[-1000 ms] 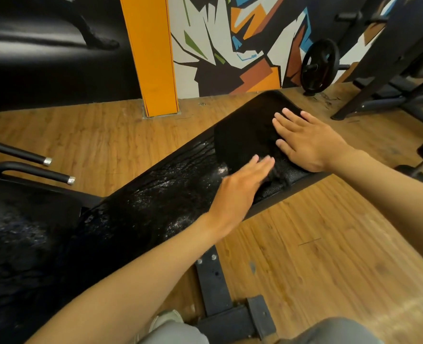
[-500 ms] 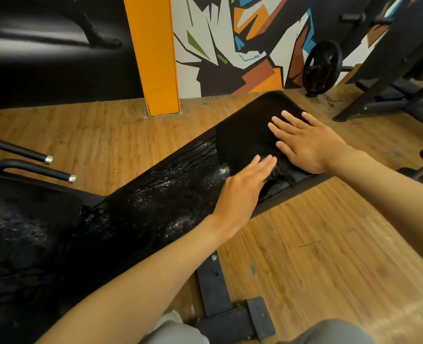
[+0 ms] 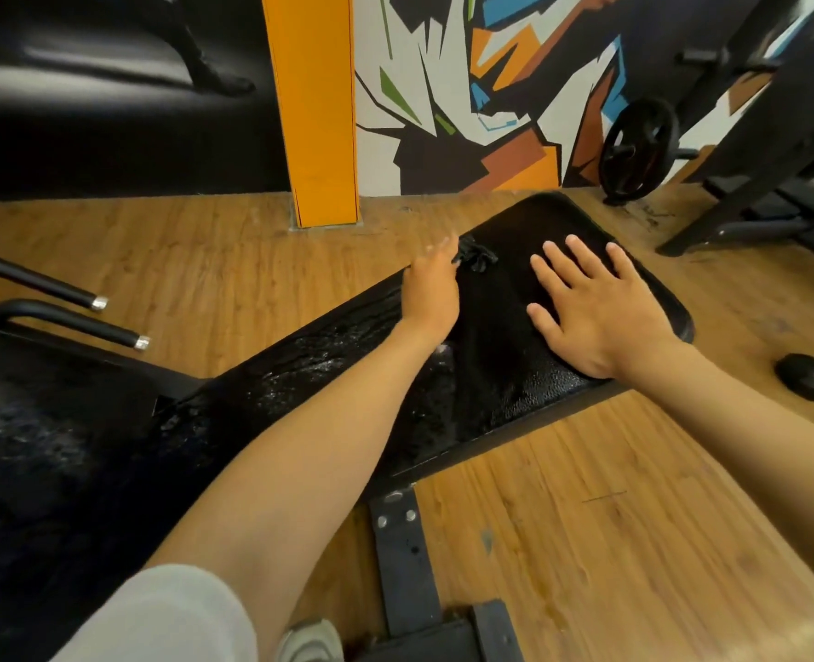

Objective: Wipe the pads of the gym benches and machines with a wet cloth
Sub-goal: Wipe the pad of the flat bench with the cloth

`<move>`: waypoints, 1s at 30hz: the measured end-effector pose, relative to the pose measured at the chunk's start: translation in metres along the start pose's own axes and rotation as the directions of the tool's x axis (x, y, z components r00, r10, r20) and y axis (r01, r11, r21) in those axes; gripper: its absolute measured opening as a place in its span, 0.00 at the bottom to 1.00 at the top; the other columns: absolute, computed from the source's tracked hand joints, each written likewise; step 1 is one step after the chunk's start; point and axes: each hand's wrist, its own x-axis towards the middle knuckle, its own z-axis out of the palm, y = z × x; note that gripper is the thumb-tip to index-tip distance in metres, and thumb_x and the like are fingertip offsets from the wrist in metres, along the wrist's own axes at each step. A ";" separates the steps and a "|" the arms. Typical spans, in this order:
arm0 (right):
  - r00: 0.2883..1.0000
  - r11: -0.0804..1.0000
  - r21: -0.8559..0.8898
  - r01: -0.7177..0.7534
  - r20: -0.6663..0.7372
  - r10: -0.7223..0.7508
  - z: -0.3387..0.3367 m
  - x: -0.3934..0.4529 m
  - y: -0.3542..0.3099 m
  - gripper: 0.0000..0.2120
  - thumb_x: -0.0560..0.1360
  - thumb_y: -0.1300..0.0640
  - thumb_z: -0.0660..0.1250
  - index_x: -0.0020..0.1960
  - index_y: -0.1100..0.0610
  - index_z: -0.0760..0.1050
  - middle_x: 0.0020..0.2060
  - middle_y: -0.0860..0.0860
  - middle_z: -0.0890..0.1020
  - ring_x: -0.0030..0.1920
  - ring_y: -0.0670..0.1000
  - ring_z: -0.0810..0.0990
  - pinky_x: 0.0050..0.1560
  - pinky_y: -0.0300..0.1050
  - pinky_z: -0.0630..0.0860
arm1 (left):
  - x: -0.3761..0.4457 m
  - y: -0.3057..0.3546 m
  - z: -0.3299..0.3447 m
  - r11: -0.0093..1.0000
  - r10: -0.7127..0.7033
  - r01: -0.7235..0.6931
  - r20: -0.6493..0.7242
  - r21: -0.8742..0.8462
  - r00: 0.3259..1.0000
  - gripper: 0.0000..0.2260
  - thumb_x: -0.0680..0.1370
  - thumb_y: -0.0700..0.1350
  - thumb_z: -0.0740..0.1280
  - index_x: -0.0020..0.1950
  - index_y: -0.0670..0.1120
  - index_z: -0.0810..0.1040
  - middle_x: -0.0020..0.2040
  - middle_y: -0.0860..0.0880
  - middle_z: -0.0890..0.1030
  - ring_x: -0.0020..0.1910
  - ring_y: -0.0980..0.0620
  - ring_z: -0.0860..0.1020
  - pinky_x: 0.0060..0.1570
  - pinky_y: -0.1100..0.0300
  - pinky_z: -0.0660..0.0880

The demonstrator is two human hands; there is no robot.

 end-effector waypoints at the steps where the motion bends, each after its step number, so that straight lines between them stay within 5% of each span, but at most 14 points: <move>1: 1.000 1.000 -0.006 0.001 0.002 -0.001 0.000 0.000 -0.001 0.41 0.76 0.37 0.28 0.84 0.53 0.48 0.83 0.52 0.52 0.83 0.55 0.46 0.81 0.61 0.45 | -0.010 0.002 0.000 0.999 0.018 -0.018 -0.013 0.027 1.000 0.19 0.84 0.36 0.61 0.76 0.43 0.72 0.66 0.38 0.79 0.66 0.39 0.78 0.64 0.43 0.75; 7: 1.000 1.000 -0.025 -0.008 -0.013 0.008 0.001 0.001 -0.004 0.41 0.76 0.37 0.28 0.83 0.54 0.50 0.82 0.53 0.54 0.83 0.57 0.48 0.80 0.62 0.47 | -0.080 0.006 0.001 0.957 0.284 -0.285 -0.018 -0.046 0.959 0.22 0.85 0.39 0.62 0.80 0.47 0.67 0.77 0.47 0.71 0.78 0.48 0.65 0.74 0.42 0.68; 10: 1.000 1.000 -0.030 -0.006 -0.020 0.006 0.002 0.000 -0.004 0.40 0.77 0.37 0.29 0.83 0.54 0.51 0.82 0.53 0.54 0.82 0.57 0.48 0.80 0.63 0.48 | -0.026 -0.008 0.007 0.986 0.160 -0.159 0.007 -0.042 0.987 0.20 0.85 0.37 0.60 0.78 0.44 0.70 0.71 0.39 0.77 0.72 0.40 0.74 0.66 0.39 0.75; 13: 0.999 1.000 -0.031 0.001 -0.032 -0.002 0.003 0.001 -0.003 0.40 0.78 0.37 0.30 0.83 0.54 0.51 0.82 0.53 0.55 0.82 0.57 0.49 0.80 0.63 0.48 | 0.020 -0.008 0.007 0.997 -0.002 0.004 0.028 -0.072 1.000 0.17 0.85 0.35 0.61 0.74 0.39 0.74 0.60 0.35 0.81 0.62 0.37 0.79 0.61 0.46 0.78; 22: 0.999 0.999 -0.039 -0.003 -0.041 0.002 0.003 0.001 -0.005 0.39 0.79 0.37 0.31 0.83 0.55 0.53 0.82 0.54 0.56 0.82 0.58 0.50 0.79 0.64 0.49 | -0.063 -0.009 0.005 0.967 0.256 -0.256 -0.039 -0.009 0.966 0.22 0.85 0.38 0.62 0.79 0.45 0.68 0.74 0.42 0.74 0.77 0.44 0.68 0.73 0.45 0.69; 27: 0.999 0.999 -0.054 -0.008 -0.044 0.006 0.002 0.000 -0.006 0.39 0.79 0.38 0.32 0.83 0.55 0.54 0.82 0.54 0.57 0.82 0.58 0.51 0.79 0.65 0.50 | 0.017 -0.002 0.009 0.995 0.063 -0.060 -0.027 0.083 0.998 0.15 0.85 0.37 0.61 0.71 0.41 0.75 0.58 0.40 0.82 0.54 0.44 0.81 0.51 0.51 0.78; 30: 0.999 0.999 -0.046 -0.013 -0.045 0.011 0.003 0.000 -0.005 0.39 0.79 0.37 0.32 0.83 0.55 0.53 0.82 0.54 0.57 0.82 0.58 0.50 0.79 0.65 0.50 | 0.014 0.006 0.016 0.996 0.010 0.000 -0.104 0.087 0.995 0.16 0.85 0.37 0.61 0.73 0.44 0.72 0.60 0.42 0.80 0.56 0.44 0.80 0.52 0.52 0.78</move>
